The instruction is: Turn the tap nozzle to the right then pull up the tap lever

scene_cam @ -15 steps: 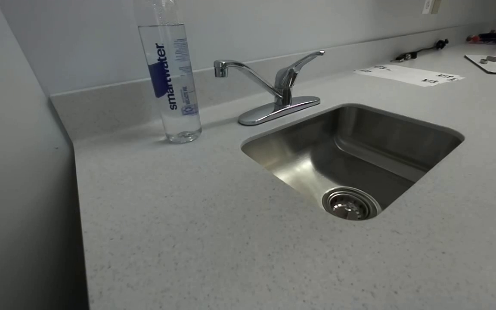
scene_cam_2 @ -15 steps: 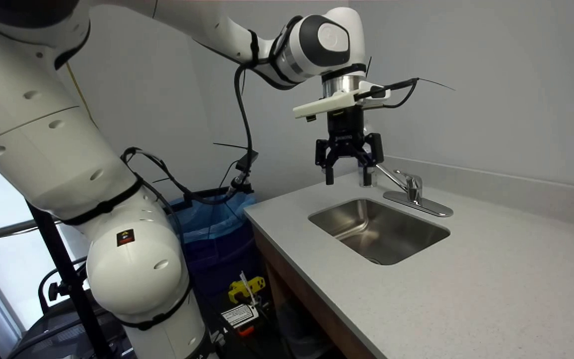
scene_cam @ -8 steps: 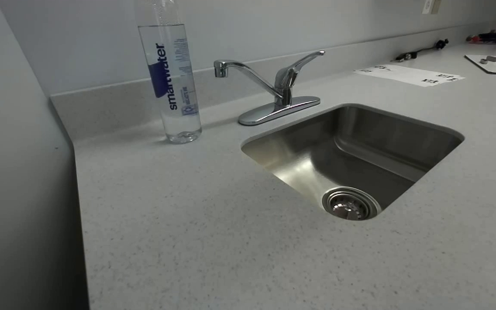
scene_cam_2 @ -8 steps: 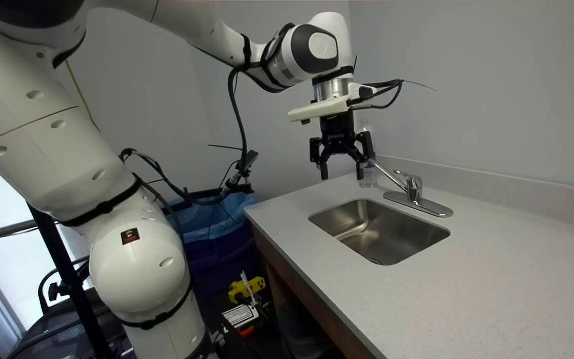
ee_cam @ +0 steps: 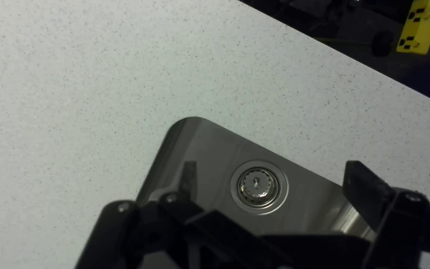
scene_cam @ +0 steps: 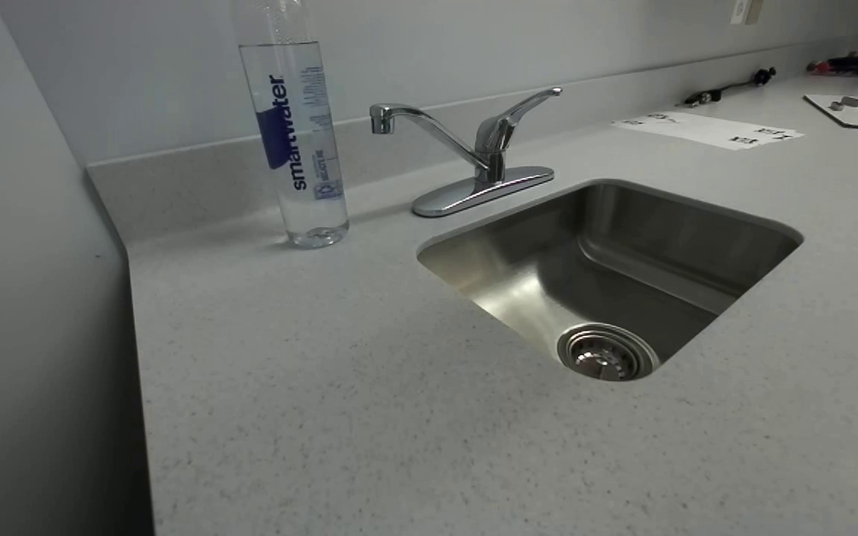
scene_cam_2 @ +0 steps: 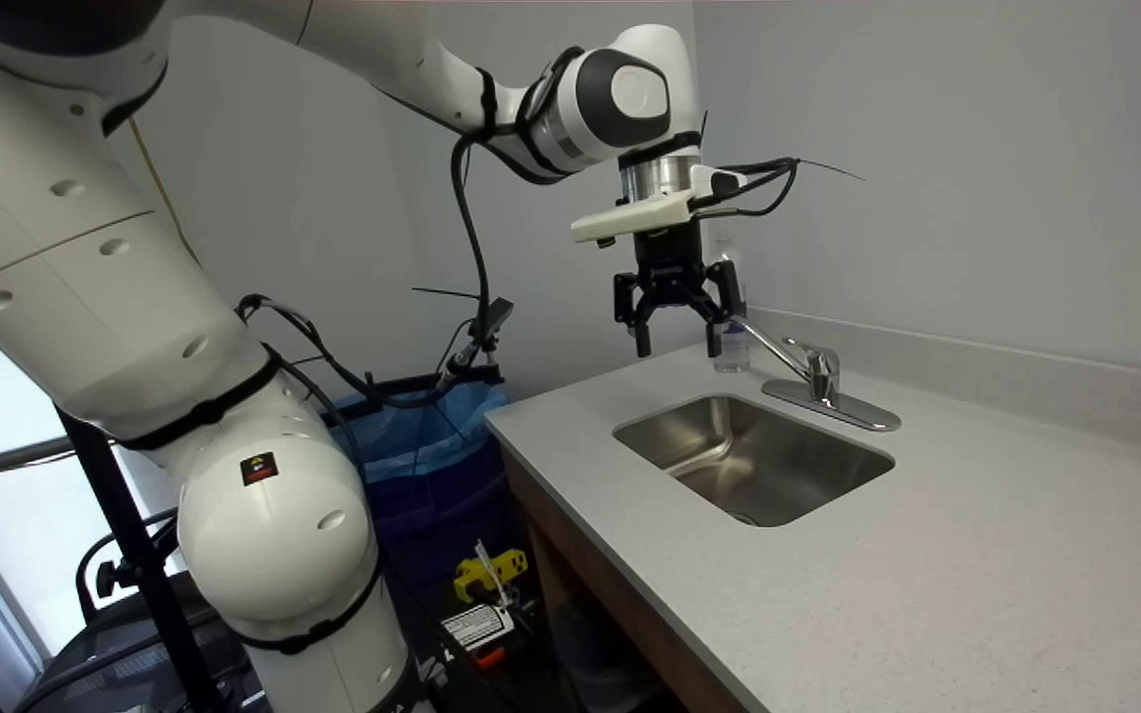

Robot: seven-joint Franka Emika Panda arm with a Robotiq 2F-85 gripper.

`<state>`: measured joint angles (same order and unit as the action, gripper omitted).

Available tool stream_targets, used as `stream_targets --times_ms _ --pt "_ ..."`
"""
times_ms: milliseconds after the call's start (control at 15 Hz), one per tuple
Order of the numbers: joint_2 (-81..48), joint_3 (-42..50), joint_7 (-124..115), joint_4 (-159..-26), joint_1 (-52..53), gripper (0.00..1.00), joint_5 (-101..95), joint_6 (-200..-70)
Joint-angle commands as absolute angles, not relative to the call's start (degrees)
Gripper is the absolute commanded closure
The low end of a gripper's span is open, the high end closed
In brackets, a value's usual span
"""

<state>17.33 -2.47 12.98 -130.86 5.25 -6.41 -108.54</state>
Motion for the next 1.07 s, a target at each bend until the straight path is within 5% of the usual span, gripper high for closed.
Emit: stream_targets --times_ms 0,1000 --pt "17.31 -2.53 12.98 -130.76 5.2 0.0 -6.38 -108.42" --pt "-0.79 -7.92 8.17 -114.57 8.25 0.0 -0.02 -122.86"
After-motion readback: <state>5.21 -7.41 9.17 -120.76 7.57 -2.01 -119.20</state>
